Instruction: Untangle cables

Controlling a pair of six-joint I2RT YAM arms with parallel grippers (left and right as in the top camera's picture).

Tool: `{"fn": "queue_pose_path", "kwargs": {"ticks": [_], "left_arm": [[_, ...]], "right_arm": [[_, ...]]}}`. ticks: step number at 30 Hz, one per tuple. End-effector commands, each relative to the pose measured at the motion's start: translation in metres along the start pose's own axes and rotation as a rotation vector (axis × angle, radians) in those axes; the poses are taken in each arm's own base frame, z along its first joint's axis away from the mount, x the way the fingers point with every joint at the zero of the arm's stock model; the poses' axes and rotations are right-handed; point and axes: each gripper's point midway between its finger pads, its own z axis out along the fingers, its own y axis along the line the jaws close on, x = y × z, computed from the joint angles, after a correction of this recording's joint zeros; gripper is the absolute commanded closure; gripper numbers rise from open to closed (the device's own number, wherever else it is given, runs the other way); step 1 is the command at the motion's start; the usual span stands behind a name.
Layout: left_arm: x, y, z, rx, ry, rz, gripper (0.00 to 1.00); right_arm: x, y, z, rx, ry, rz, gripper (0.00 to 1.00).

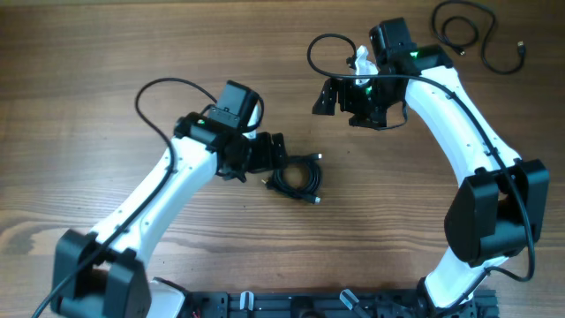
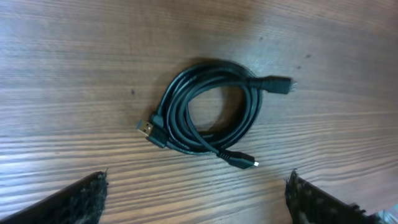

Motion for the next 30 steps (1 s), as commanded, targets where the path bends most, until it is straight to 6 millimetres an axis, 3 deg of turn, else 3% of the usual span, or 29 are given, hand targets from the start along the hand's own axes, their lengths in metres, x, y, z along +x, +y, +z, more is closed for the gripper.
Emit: {"fn": "queue_pose_path", "kwargs": {"ticks": [1, 4, 7, 9, 10, 23, 27, 30], "left_arm": [[0.007, -0.004, 0.034, -0.017, 0.058, 0.03, 0.32], [0.003, 0.011, 0.06, -0.089, 0.075, 0.024, 0.44], [0.002, 0.016, 0.074, -0.102, 0.093, 0.029, 0.46], [-0.005, 0.021, 0.081, -0.128, 0.065, 0.033, 0.59], [-0.006, 0.021, 0.084, -0.125, 0.064, 0.033, 0.6], [0.001, 0.008, 0.098, -0.121, 0.072, 0.114, 0.66], [-0.005, 0.019, 0.097, -0.185, 0.037, 0.117, 0.73], [-0.005, 0.019, 0.099, -0.187, 0.04, 0.116, 0.92]], "right_arm": [[0.001, -0.004, 0.003, 0.018, 0.001, 0.008, 0.0], [0.001, -0.004, 0.003, 0.019, 0.003, 0.009, 0.0], [-0.001, -0.003, 0.003, 0.016, -0.004, 0.005, 0.0], [-0.001, -0.003, 0.003, 0.015, -0.007, 0.003, 0.0], [-0.001, -0.003, 0.003, 0.015, -0.006, 0.003, 0.0], [-0.004, -0.002, 0.003, 0.012, -0.016, 0.0, 0.0], [-0.004, -0.002, 0.003, 0.012, -0.017, -0.001, 0.0], [-0.004, -0.002, 0.003, 0.011, -0.017, -0.001, 0.0]]}}
